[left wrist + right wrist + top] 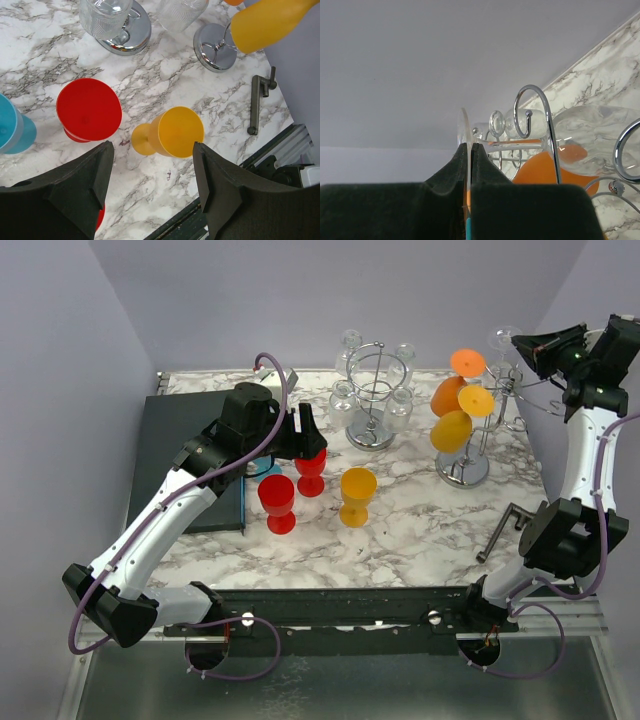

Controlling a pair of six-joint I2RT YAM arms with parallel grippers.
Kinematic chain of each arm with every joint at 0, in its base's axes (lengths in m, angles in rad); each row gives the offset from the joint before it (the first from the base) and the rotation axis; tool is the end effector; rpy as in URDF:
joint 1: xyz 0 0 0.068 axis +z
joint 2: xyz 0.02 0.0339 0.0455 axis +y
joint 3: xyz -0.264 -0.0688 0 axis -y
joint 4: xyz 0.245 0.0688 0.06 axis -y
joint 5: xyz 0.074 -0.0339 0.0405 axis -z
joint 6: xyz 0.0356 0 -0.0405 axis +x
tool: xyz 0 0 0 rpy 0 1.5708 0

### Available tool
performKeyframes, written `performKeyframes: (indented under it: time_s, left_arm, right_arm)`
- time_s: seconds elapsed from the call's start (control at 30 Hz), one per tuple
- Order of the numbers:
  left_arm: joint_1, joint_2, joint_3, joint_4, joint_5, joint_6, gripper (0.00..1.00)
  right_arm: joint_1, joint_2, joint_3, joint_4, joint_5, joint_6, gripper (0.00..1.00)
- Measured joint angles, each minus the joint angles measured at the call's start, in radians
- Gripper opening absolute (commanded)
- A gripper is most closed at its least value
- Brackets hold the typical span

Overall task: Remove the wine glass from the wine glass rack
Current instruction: Pick up the wine glass from the wine rack.

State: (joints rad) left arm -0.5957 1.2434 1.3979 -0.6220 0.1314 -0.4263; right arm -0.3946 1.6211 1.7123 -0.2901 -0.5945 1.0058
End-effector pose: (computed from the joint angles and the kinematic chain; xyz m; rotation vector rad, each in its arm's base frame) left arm 0.2172 -0.1528 0.4112 0.2651 2.1066 -0.7602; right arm 0.3522 -0.1251 0.4388 0.8066 1.6507 0.9595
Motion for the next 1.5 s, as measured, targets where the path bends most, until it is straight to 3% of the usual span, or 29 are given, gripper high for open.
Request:
performKeyframes:
  time_s: [1.0, 1.5]
  left_arm:
    - [0.001, 0.000, 0.000, 0.000, 0.001, -0.007, 0.71]
    - [0.008, 0.028, 0.014, 0.015, -0.003, -0.042, 0.71]
  right_arm:
    - [0.003, 0.164, 0.154, 0.069, -0.112, 0.112, 0.01]
    - [0.049, 0.279, 0.254, 0.313, -0.131, 0.234, 0.01]
